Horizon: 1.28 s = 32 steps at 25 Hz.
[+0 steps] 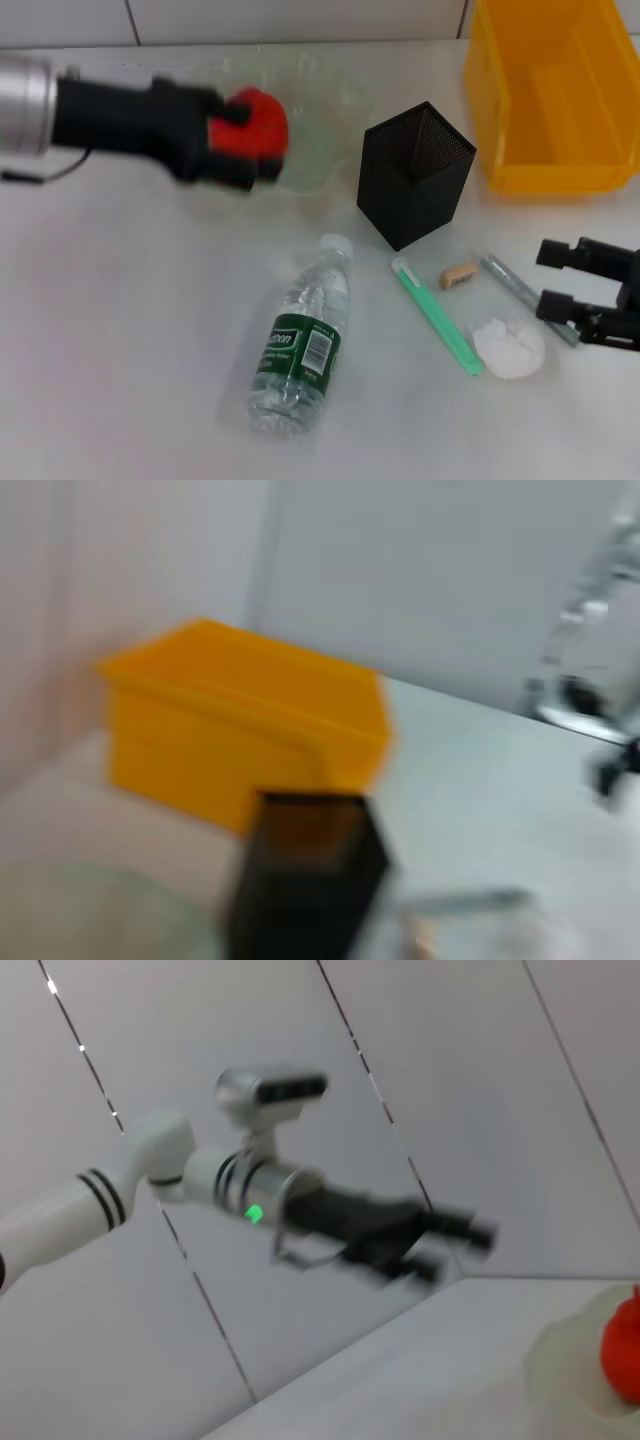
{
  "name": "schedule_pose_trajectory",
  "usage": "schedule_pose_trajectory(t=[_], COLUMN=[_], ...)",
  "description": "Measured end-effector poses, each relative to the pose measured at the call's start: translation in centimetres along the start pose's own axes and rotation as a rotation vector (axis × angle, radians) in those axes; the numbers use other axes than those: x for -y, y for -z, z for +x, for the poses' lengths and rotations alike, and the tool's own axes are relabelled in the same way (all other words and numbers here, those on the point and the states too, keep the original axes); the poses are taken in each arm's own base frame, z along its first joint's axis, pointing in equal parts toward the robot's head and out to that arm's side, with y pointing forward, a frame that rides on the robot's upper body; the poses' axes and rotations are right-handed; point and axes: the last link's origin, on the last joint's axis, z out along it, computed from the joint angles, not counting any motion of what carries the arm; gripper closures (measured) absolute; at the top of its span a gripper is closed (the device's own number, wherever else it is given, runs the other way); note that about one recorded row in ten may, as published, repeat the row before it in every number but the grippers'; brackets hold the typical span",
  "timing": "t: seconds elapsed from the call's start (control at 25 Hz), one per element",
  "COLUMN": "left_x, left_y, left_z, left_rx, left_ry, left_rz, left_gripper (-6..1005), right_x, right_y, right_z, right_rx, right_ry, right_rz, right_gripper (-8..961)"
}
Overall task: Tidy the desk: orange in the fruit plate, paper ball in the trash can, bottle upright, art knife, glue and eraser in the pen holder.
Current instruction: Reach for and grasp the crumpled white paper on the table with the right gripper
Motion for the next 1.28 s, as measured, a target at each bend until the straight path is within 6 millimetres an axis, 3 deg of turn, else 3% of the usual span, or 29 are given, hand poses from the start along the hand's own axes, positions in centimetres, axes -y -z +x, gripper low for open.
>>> schedule_pose_trajectory(t=[0.04,0.08,0.12,0.2,0.24,0.32,0.4,0.44,0.48,0.56,0.8,1.0,1.28], left_x=[-2.4,-3.3,-3.8,-3.8,-4.8,-5.5,-5.5,-5.9,-5.9,-6.0,-6.2,-6.3,-6.3], left_y=[1.6,1.9,2.1,2.1,2.4,2.6,2.6,3.0,3.1,3.1,2.6,2.3,2.1], left_z=[-2.8,-4.4,-5.3,-5.3,-8.0,-10.0,-10.0,-11.1,-11.3,-11.5,-11.8,-12.0,-12.8], left_rx=[0.036,0.051,0.057,0.057,0.061,0.049,0.049,0.024,0.017,0.01,0.009,0.008,0.011], left_ry=[0.03,0.047,0.063,0.063,0.107,0.148,0.148,0.174,0.178,0.182,0.195,0.208,0.233], left_rz=[-0.213,-0.281,-0.316,-0.316,-0.353,-0.368,-0.368,-0.366,-0.367,-0.369,-0.377,-0.374,-0.36], left_gripper=[157,156,156,154,153,153,154,154,154,154,156,156,158], right_x=[0.2,0.3,0.5,0.9,1.2,1.6,1.8,1.9,2.2,2.3,0.9,-1.0,-0.2], right_y=[0.2,0.5,0.7,1.3,1.7,2.3,2.5,2.4,2.1,1.7,-2.6,-6.2,-9.4], right_z=[-0.3,-0.6,-1.0,-1.8,-2.5,-4.1,-6.2,-7.4,-9.6,-10.7,-15.3,-14.6,-10.9], right_rx=[0.006,0.01,0.012,0.004,-0.009,-0.053,-0.138,-0.198,-0.328,-0.4,-0.798,-1.057,-1.212], right_ry=[-0.001,-0.004,-0.007,-0.019,-0.028,-0.057,-0.091,-0.117,-0.144,-0.139,-0.012,0.078,0.121], right_rz=[0.008,0.015,0.02,0.031,0.036,0.042,0.017,0.006,0.021,0.047,0.191,0.278,0.345], right_gripper=[190,190,190,190,190,190,190,190,190,190,191,191,192])
